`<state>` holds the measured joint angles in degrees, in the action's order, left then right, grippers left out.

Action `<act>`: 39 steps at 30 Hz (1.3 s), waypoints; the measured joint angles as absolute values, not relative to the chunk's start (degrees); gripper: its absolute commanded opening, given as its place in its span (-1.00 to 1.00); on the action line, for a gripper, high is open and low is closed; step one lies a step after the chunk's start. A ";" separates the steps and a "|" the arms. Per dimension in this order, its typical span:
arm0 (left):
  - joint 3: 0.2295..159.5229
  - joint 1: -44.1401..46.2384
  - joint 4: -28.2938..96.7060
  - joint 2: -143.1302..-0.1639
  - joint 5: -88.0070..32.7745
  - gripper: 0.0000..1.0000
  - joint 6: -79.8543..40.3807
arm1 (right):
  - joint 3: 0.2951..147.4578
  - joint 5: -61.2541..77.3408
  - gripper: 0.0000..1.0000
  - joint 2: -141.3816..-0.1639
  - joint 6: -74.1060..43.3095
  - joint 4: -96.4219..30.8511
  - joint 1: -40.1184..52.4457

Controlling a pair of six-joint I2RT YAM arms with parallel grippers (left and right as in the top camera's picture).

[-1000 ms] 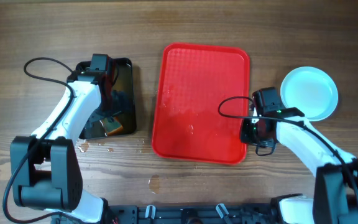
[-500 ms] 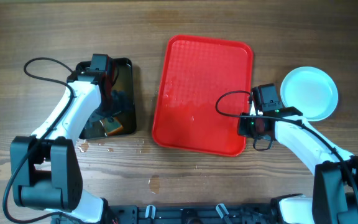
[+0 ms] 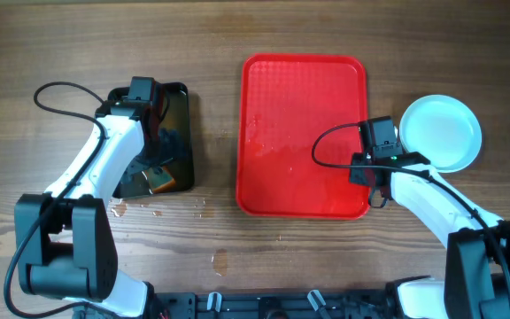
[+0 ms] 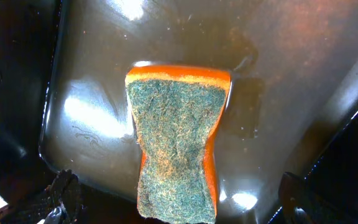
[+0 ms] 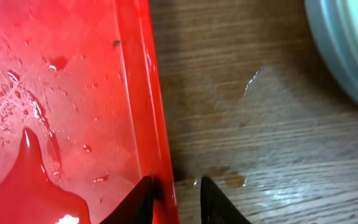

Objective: Clean dirty plates on tray and stack at the side

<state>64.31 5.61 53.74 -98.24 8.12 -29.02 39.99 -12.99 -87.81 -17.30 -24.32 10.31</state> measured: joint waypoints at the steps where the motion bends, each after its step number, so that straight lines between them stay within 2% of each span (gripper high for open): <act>1: 64.31 5.61 53.74 -98.24 8.12 1.00 -29.02 | 40.01 -13.19 -0.34 -87.81 -16.19 -24.47 10.31; 6: 64.31 5.61 53.74 -98.24 8.12 1.00 -28.99 | 40.12 -11.46 -0.17 -83.29 -13.04 -27.29 10.20; 7: 64.31 5.61 53.74 -98.24 8.12 1.00 -29.02 | 40.21 -10.20 -0.10 -80.88 -12.73 -27.31 10.17; 9: 64.31 5.61 53.74 -98.24 8.12 1.00 -28.99 | 40.29 -7.27 0.14 -76.49 -12.43 -27.40 10.09; 10: 64.31 5.61 53.74 -98.24 8.12 1.00 -29.02 | 40.34 -4.67 0.46 -73.25 -12.36 -27.42 10.02; 11: 64.31 5.61 53.74 -98.24 8.12 1.00 -29.02 | 40.42 -1.69 0.99 -70.06 -11.99 -27.66 9.98; 17: 64.31 5.61 53.74 -98.24 8.12 1.00 -29.02 | 40.77 14.41 0.99 -53.63 -12.08 -28.73 9.98; 22: 64.31 5.61 53.74 -98.24 8.12 1.00 -29.02 | 41.87 20.36 0.99 -38.63 -13.65 -28.42 9.98; 26: 64.31 5.61 53.76 -98.24 8.12 1.00 -29.02 | 43.00 22.15 1.00 -29.36 -21.47 -28.80 9.98; 30: 64.31 5.61 53.74 -98.24 8.12 1.00 -29.02 | 43.09 22.72 0.99 -27.42 -31.94 -30.94 9.98; 33: 64.31 5.61 53.74 -98.24 8.12 1.00 -29.02 | 43.11 21.54 1.00 -27.42 -36.34 -37.30 9.98; 39: 64.31 5.61 53.74 -98.24 8.12 1.00 -29.02 | 43.16 15.90 1.00 -26.96 -38.79 -41.58 9.89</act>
